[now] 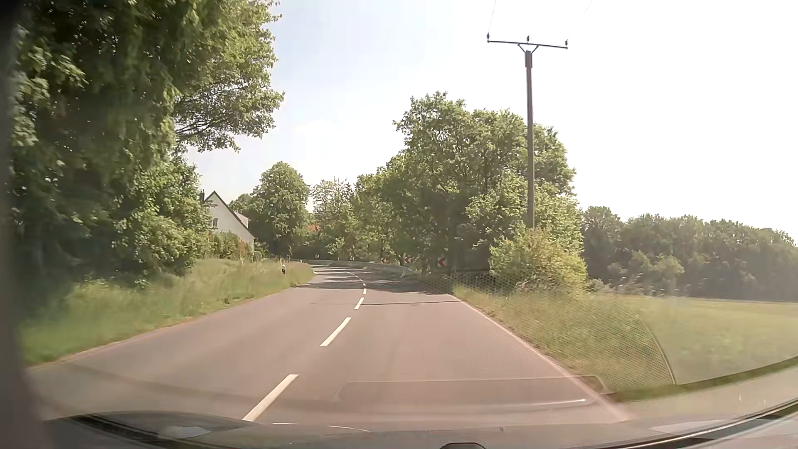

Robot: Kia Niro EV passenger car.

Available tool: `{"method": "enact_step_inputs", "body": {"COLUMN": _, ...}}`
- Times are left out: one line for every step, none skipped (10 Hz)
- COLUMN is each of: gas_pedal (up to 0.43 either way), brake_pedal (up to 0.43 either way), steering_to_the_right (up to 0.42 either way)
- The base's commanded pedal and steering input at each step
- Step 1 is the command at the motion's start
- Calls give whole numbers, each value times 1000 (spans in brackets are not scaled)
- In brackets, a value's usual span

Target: Follow the waypoints while adhering to traffic rules and regulations

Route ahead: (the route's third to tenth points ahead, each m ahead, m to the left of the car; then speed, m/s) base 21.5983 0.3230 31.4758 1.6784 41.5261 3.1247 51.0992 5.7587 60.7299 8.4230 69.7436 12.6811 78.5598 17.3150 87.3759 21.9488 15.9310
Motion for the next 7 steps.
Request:
{"method": "enact_step_inputs", "body": {"gas_pedal": 130, "brake_pedal": 0, "steering_to_the_right": -19}}
{"method": "enact_step_inputs", "body": {"gas_pedal": 130, "brake_pedal": 0, "steering_to_the_right": -18}}
{"method": "enact_step_inputs", "body": {"gas_pedal": 130, "brake_pedal": 0, "steering_to_the_right": -19}}
{"method": "enact_step_inputs", "body": {"gas_pedal": 118, "brake_pedal": 0, "steering_to_the_right": -19}}
{"method": "enact_step_inputs", "body": {"gas_pedal": 118, "brake_pedal": 0, "steering_to_the_right": -20}}
{"method": "enact_step_inputs", "body": {"gas_pedal": 118, "brake_pedal": 0, "steering_to_the_right": -21}}
{"method": "enact_step_inputs", "body": {"gas_pedal": 118, "brake_pedal": 0, "steering_to_the_right": -23}}
